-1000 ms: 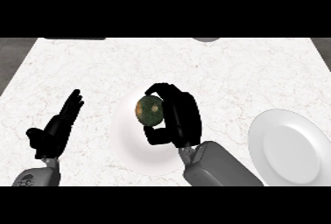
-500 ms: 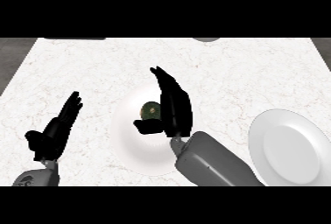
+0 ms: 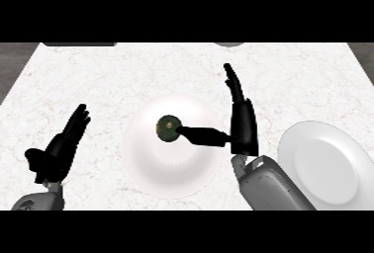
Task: Pick the squash from the plate and place it in the plate
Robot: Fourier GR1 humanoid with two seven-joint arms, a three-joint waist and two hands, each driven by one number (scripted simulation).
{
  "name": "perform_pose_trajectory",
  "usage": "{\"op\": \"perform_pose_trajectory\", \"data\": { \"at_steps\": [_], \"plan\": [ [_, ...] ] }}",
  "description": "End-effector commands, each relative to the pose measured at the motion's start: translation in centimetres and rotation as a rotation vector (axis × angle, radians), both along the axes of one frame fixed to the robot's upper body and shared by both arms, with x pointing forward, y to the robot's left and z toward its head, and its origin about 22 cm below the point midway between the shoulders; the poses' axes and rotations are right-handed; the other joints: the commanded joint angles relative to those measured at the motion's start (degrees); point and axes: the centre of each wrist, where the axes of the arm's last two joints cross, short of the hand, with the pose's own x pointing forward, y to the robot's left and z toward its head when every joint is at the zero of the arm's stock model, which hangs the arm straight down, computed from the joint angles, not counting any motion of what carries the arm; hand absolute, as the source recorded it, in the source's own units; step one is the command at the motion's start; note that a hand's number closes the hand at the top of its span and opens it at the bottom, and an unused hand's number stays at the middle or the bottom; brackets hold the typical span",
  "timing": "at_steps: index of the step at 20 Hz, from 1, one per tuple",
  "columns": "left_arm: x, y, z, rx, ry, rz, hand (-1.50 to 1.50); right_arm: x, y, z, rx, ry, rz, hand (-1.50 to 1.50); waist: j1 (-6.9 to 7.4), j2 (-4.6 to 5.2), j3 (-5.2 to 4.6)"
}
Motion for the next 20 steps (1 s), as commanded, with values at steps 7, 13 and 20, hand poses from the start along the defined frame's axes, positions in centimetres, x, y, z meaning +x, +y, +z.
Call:
{"op": "perform_pose_trajectory", "data": {
  "at_steps": [7, 13, 20],
  "plan": [
    [0.8, -1.7, 0.1, 0.006, -0.010, 0.005, 0.00, -1.0, -14.3, -4.8, 0.043, -0.088, 0.071, -1.50, -0.07, 0.04, -0.01],
    [-0.7, -0.2, 1.2, -0.003, 0.002, -0.002, 0.00, -2.4, -18.6, -7.8, 0.023, -0.049, 0.146, -1.50, 0.13, -0.15, -0.07],
    [-1.9, -0.5, -0.1, -0.010, 0.016, -0.003, 0.00, -3.4, -20.9, -8.4, -0.031, -0.063, 0.143, -1.50, 0.01, -0.21, -0.10]
  ]
}}
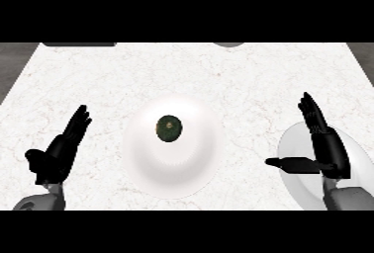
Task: Pick the squash from the plate and place it in the plate
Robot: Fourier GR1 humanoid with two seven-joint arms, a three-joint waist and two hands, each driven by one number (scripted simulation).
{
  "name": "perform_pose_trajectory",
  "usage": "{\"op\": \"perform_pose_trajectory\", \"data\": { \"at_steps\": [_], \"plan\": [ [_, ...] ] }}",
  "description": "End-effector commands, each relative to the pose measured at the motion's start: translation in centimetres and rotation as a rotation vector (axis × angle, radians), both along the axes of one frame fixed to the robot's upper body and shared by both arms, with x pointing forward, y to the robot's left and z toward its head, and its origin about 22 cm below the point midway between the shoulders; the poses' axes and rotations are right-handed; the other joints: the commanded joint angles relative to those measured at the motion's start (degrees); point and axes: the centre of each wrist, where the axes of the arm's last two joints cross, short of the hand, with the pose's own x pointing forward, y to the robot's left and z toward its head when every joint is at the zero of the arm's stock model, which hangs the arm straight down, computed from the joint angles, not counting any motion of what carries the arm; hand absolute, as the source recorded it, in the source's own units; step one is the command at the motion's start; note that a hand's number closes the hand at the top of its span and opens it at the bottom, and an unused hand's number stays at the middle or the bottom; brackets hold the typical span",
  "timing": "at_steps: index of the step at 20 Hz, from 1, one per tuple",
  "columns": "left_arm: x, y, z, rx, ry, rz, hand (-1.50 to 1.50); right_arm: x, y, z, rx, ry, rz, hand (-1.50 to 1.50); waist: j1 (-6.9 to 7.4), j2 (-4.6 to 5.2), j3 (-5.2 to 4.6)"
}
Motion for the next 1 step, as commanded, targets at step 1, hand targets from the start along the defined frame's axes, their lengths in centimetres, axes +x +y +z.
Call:
{"op": "perform_pose_trajectory", "data": {
  "at_steps": [1],
  "plan": [
    [-0.45, -0.35, -0.60, 0.009, 0.001, 0.023, 0.00, 0.63, -0.47, -1.15, -0.003, -0.008, -0.019, -1.50, 0.07, -0.03, -0.03]
  ]
}}
